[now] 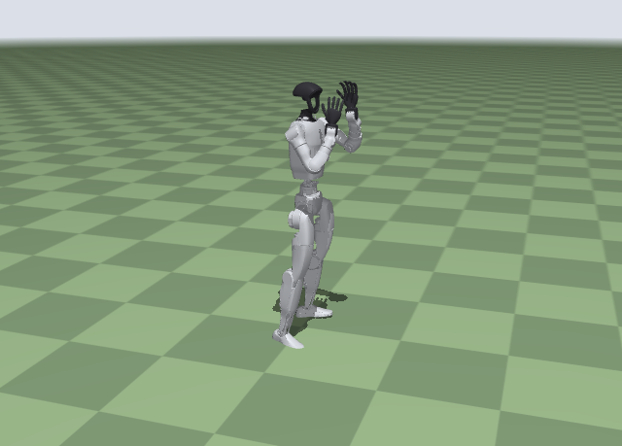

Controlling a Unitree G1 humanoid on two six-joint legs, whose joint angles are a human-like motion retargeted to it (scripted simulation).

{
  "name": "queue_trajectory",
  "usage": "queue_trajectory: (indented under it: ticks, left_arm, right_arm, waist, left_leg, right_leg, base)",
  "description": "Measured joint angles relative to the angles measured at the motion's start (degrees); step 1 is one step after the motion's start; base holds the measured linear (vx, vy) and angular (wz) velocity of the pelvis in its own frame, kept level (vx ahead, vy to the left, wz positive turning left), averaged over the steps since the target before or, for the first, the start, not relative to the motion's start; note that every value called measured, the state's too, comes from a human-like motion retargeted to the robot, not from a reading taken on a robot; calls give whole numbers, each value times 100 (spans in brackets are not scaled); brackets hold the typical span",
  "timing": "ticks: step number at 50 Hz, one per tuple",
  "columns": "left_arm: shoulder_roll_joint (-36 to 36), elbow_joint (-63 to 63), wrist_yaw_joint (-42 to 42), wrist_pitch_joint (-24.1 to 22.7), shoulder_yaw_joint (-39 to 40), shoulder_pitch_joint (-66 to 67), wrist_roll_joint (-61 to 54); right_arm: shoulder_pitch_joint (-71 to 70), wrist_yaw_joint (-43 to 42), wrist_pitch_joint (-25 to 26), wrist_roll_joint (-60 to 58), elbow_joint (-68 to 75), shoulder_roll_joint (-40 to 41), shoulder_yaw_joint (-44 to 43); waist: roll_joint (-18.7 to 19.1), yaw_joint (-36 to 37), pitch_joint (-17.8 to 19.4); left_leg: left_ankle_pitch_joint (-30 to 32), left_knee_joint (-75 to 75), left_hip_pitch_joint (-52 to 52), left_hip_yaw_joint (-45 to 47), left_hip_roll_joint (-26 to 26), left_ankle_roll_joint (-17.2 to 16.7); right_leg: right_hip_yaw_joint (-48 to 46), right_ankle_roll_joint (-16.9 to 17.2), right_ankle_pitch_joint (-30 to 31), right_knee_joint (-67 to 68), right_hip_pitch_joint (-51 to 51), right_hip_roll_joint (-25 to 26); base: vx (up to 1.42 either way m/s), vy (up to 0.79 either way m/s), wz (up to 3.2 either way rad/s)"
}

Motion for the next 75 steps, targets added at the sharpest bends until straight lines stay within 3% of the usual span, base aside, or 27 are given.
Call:
queue_trajectory:
  ticks: [5,12,17,23,32,35,41,45,50,55,60,65,70,75]
  left_arm:
    - [-47,761,-91,52,7,-223,-538]
    - [-342,-552,-993,-327,-125,1923,-385]
    - [-642,-407,-982,-221,-305,1451,-295]
    - [-750,760,-440,-45,-170,190,-186]
    - [-340,-572,-1076,-576,-604,2443,-741]
    - [-340,-611,-1307,-539,-759,2184,-574]
    - [-811,163,-877,-397,-752,792,-359]
    - [-632,233,-755,-422,-817,990,-324]
    - [-239,-519,-1149,-763,-973,2191,-768]
    - [-374,-607,-1125,-826,-994,1811,-533]
    - [-870,208,-706,-505,-820,617,-28]
    - [-1004,628,-635,-568,-930,844,-229]
    - [-704,-5,-1001,-864,-1240,1860,-510]
    - [-917,42,-1034,-694,-1237,1179,-375]
  right_arm:
    - [-1411,-384,414,-649,663,425,-505]
    - [-3203,-1007,501,-405,2113,339,-1039]
    - [-2271,-972,287,-72,1891,-48,-949]
    - [-224,-105,-34,130,674,-74,-717]
    - [-1806,-1084,89,-39,1252,-27,-1104]
    - [-1253,-1067,-36,37,1049,-399,-985]
    - [634,-393,-354,345,48,-529,-817]
    - [70,-577,-262,53,67,-293,-1046]
    - [-1187,-1195,-118,-84,716,-231,-1298]
    - [-532,-1171,-274,-109,586,-525,-1287]
    - [739,-382,-434,166,-38,-548,-939]
    - [107,-511,-322,-206,152,-375,-1124]
    - [-790,-1132,-304,12,705,-296,-1445]
    - [-59,-902,-408,250,309,-437,-1275]
  waist:
    - [36,101,-165]
    - [25,105,11]
    - [-61,-67,-2]
    - [-50,-75,-41]
    - [26,160,74]
    - [-9,137,69]
    - [44,-186,67]
    - [151,-249,50]
    - [243,-35,116]
    - [230,-49,186]
    - [202,-326,185]
    - [227,-311,163]
    - [218,-85,247]
    - [135,-180,310]
  left_leg:
    - [-20,-28,64,177,21,77]
    - [-85,-20,171,381,84,123]
    - [-61,-10,98,160,61,57]
    - [-28,-21,60,47,21,-12]
    - [-64,-41,194,546,191,87]
    - [-48,-44,140,492,240,34]
    - [-23,-49,71,194,114,-57]
    - [-39,-52,139,338,48,16]
    - [-61,-50,244,792,168,75]
    - [-25,-60,207,804,259,7]
    - [3,-57,125,524,165,-65]
    - [7,-63,132,572,129,-13]
    - [7,-62,160,779,230,33]
    - [37,-46,67,595,234,-28]
  right_leg:
    - [179,38,46,-32,-59,54]
    - [394,40,80,-16,-98,145]
    - [160,-3,34,-9,-13,83]
    - [33,24,3,-18,29,32]
    - [518,44,158,-76,-168,304]
    - [440,44,171,-94,-173,349]
    - [161,44,49,-16,-70,158]
    - [339,44,51,-1,-113,110]
    - [771,44,200,-98,-269,334]
    - [742,44,255,-147,-291,441]
    - [487,44,156,-72,-216,275]
    - [561,44,165,-62,-254,249]
    - [746,44,282,-147,-329,410]
    - [556,44,255,-123,-303,371]
  base:
    - [1,-2,-30]
    - [0,-2,-25]
    - [1,2,41]
    - [0,1,16]
    - [-1,-4,-50]
    - [0,-1,19]
    - [1,5,45]
    - [-1,0,-35]
    - [-3,-7,-81]
    - [-2,-3,-2]
    - [-2,5,50]
    - [-2,0,-9]
    - [-3,-5,-33]
    - [-2,1,32]
